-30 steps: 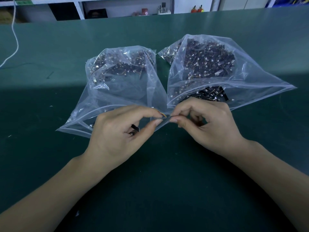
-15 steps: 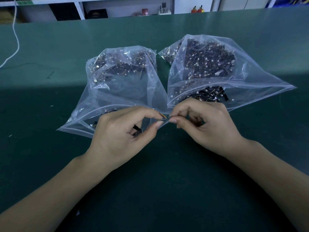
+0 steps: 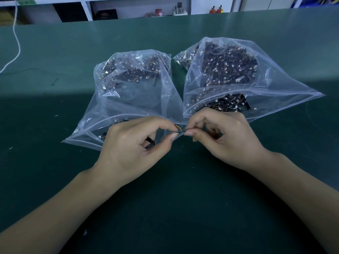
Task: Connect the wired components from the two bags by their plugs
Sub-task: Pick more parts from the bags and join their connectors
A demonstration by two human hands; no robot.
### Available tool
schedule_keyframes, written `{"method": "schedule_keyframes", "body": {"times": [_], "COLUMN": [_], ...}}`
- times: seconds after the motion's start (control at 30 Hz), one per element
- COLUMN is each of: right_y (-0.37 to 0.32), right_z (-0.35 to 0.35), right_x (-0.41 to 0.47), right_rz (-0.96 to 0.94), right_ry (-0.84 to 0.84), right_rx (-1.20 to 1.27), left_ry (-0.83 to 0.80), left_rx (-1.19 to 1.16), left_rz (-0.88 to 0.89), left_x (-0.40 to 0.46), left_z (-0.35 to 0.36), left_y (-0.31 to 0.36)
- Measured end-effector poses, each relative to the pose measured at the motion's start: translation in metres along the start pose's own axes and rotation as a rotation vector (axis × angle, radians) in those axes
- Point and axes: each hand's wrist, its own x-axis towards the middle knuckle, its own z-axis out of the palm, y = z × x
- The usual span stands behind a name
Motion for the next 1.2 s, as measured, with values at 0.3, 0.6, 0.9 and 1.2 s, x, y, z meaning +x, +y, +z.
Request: {"method": "schedule_keyframes", "body": {"times": [0.3,0.6,0.9,1.2], "right_y": [0.0,0.0,0.011,0.035], "right_z": [-0.001,-0.001,-0.007,-0.02], "right_x": [-0.001,-0.001,0.002,0.006], "right_rz": [0.008,0.001,0.056,0.288], "right_ry": [-0.033,-0.028,-0.035,0.096], "right_rx": [0.01,0.005,-0.171,-0.235], "left_ry": [0.002,-0.007,-0.002,0.024], "left_rx": [-0.007,-0.021,-0.032,-0.034], "left_rz": [-0.005,-0.052,-0.081,-0.059], "left_x": [-0.001,-0.002,-0.001,-0.001], "left_z": [0.001,0.001,-0.003,-0.002], "left_y": [-0.001,0.001,0.001,0.001]}}
